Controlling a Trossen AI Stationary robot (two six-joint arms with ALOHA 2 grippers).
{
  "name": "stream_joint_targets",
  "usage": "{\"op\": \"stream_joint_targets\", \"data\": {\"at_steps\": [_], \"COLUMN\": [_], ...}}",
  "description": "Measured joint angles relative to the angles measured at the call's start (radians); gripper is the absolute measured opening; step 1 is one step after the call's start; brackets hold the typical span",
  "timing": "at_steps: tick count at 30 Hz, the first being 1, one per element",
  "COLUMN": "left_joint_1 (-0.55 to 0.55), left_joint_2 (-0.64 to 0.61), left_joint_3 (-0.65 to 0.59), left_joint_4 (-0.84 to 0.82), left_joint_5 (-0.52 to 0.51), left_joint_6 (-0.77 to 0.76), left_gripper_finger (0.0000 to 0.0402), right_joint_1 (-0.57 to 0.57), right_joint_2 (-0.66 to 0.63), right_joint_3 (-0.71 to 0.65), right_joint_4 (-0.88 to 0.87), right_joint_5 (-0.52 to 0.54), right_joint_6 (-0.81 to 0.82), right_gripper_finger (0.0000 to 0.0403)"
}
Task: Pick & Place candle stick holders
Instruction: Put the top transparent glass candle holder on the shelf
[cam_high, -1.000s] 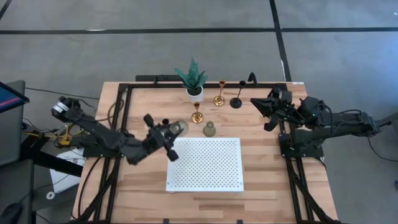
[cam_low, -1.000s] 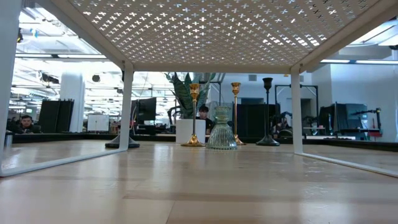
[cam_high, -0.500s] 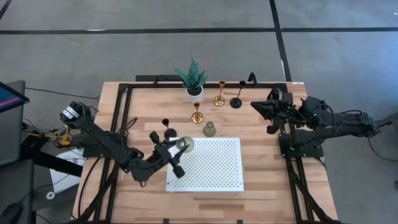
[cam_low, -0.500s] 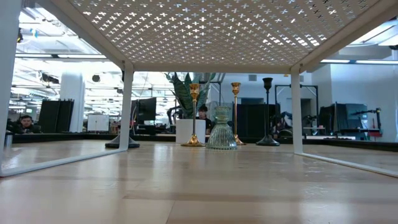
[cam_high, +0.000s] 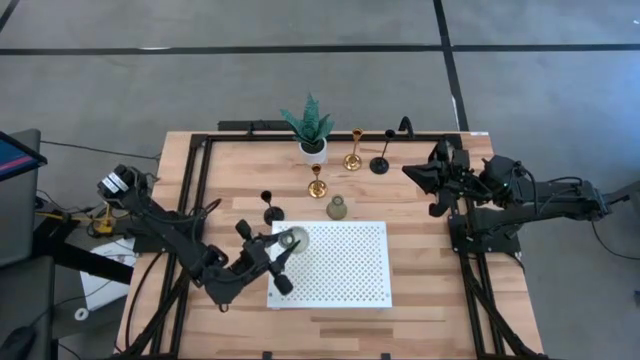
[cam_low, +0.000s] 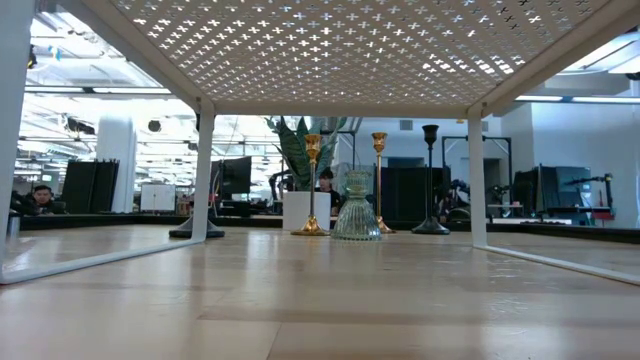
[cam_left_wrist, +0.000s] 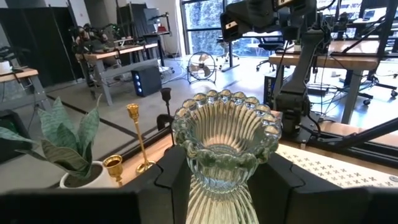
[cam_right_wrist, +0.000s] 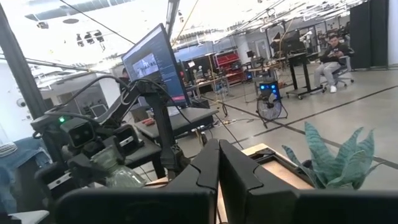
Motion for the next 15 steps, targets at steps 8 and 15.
{"op": "stream_joint_targets", "data": {"at_steps": [8,15], "left_joint_1": [-0.019,-0.048], "left_joint_2": [0.005,0.060], "left_joint_3": [-0.002,-0.003], "left_joint_4": [0.000,0.000], "left_joint_5": [0.003,0.008], "left_joint_6": [-0.055,-0.137], "left_gripper_finger": [0.0125,0.0126], "right_joint_1": [0.000,0.000], "right_joint_2": [0.000,0.000], "right_joint_3": [0.000,0.000], "right_joint_4": [0.000,-0.003], "right_joint_5": [0.000,0.000], "right_joint_6": [0.000,0.000], "right_gripper_finger": [0.0000,0.0000]}}
